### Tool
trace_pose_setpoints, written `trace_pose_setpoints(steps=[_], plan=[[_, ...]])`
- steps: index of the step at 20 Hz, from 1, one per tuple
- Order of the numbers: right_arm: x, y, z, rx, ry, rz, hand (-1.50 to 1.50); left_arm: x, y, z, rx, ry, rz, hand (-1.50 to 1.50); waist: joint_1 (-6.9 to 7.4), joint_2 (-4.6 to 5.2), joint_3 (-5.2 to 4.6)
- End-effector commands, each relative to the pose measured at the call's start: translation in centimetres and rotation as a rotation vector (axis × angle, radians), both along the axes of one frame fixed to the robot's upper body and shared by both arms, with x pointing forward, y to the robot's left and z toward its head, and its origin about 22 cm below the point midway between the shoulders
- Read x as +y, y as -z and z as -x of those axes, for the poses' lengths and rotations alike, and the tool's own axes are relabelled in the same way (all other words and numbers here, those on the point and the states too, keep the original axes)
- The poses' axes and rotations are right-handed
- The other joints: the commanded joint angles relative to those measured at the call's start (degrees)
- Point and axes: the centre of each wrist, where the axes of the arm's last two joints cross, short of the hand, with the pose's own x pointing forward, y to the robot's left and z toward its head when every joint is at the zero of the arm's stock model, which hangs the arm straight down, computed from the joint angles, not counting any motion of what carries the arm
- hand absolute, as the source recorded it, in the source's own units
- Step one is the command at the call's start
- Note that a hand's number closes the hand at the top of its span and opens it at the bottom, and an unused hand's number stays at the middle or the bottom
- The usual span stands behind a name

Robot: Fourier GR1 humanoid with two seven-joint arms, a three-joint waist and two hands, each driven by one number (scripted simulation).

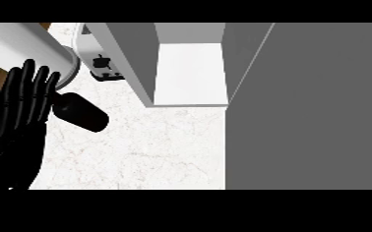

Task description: Pick up the wine, place it into the cabinet and close the cabinet

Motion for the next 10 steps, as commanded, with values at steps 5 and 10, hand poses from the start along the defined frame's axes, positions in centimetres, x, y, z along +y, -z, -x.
trace_pose_setpoints(steps=[5, 10], plan=[[0.3, -0.9, 2.8, -0.003, -0.030, 0.009, -1.50, 4.8, -0.1, -1.8, -0.078, 0.224, -0.056, -1.50, 0.47, -1.60, 0.34], [2.4, -1.6, 2.5, 0.083, -0.297, -0.019, -1.50, 1.6, 1.1, -2.0, 0.123, 0.435, 0.193, -1.50, 1.03, -1.59, 0.39]])
